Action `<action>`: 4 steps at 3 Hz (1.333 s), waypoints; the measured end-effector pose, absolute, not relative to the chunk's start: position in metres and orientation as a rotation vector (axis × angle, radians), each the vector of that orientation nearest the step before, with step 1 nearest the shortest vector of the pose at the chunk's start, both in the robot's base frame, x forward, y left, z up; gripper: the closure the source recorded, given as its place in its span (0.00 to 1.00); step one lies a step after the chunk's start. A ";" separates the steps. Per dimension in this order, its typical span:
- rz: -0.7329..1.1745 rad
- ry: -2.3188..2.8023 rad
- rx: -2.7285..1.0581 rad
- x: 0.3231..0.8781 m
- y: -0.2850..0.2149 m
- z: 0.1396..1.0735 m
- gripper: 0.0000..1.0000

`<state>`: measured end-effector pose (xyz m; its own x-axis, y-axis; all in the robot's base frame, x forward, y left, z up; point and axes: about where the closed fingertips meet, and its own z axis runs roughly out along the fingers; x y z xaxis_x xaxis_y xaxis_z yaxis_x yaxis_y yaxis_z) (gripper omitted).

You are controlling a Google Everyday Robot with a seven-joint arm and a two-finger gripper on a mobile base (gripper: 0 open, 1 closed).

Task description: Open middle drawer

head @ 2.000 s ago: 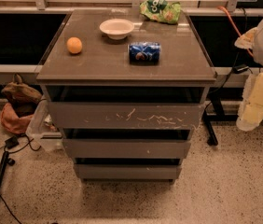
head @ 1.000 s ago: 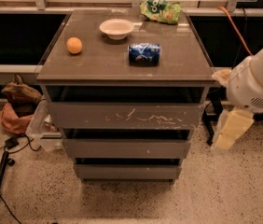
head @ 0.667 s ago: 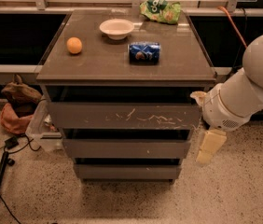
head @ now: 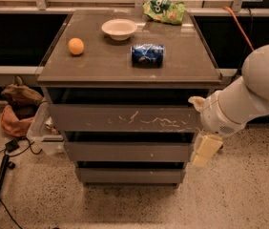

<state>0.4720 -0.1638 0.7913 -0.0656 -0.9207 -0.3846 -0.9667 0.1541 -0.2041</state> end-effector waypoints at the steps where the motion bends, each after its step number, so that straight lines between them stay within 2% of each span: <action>1: 0.253 1.974 -1.733 0.481 -0.130 0.739 0.00; 2: 0.317 1.935 -1.675 0.495 -0.089 0.685 0.00; 4: 0.263 1.908 -1.615 0.514 -0.087 0.688 0.00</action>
Offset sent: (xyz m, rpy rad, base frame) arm 0.0790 0.1225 -0.1593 0.3136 -0.1583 -0.0788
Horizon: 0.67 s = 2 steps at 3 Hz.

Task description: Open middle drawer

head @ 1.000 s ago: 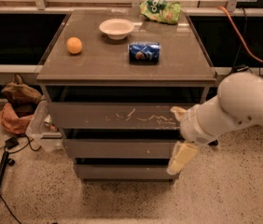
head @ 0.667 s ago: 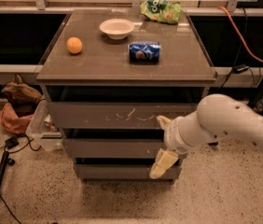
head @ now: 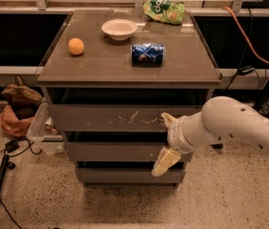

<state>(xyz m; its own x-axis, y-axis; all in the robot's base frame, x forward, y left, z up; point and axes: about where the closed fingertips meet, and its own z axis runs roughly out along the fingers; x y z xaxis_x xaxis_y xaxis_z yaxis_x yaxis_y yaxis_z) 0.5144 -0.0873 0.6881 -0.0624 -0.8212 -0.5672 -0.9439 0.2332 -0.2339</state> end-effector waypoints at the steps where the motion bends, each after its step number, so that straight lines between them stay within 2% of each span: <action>1: 0.341 1.904 -1.575 0.519 -0.078 0.650 0.00; 2: 0.426 1.933 -1.535 0.526 -0.061 0.574 0.00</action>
Offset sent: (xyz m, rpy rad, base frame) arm 0.0266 0.0502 -0.2088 0.1648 0.1425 -0.0393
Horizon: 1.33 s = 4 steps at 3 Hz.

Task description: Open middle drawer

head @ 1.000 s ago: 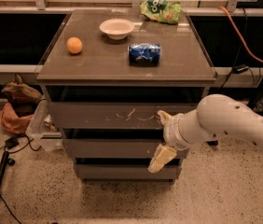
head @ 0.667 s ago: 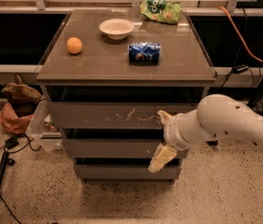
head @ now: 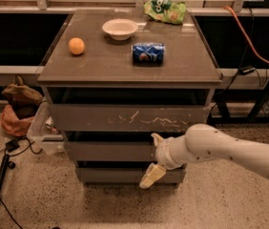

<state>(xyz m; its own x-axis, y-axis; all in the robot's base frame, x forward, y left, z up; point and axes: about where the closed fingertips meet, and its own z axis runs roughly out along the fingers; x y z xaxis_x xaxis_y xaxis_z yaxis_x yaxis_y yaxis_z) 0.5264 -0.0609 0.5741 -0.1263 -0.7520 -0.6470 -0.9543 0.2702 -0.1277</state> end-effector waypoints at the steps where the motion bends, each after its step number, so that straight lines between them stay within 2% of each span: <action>1: 0.443 1.950 -1.486 0.538 -0.041 0.516 0.00; 3: 0.478 1.942 -1.464 0.546 -0.034 0.496 0.00; 4: 0.469 1.914 -1.452 0.571 -0.018 0.465 0.00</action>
Offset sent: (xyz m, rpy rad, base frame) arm 0.0074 0.0160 -0.0471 0.0164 0.0148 -0.0199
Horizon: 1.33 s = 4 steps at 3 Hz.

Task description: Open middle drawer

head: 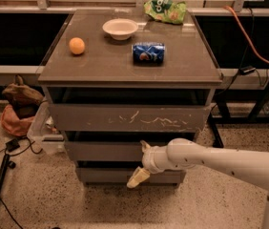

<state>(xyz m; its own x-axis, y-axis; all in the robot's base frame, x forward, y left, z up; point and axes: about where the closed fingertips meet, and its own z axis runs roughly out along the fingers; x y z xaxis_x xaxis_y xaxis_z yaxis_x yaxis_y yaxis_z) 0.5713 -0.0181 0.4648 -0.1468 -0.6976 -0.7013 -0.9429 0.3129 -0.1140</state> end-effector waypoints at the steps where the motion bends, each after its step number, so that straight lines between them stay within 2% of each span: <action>1: 0.431 1.874 -1.426 0.602 -0.006 0.443 0.00; 3: 0.352 1.878 -1.428 0.640 -0.002 0.408 0.00; 4: 0.352 1.878 -1.428 0.639 -0.002 0.411 0.00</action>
Offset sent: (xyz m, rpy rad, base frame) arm 0.0866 0.0157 -0.0516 -0.0455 -0.1518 -0.0586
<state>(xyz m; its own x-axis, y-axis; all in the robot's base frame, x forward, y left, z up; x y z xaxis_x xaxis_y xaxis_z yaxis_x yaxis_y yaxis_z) 0.6392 -0.0015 0.4110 -0.1083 -0.7130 -0.6927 -0.9155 0.3431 -0.2101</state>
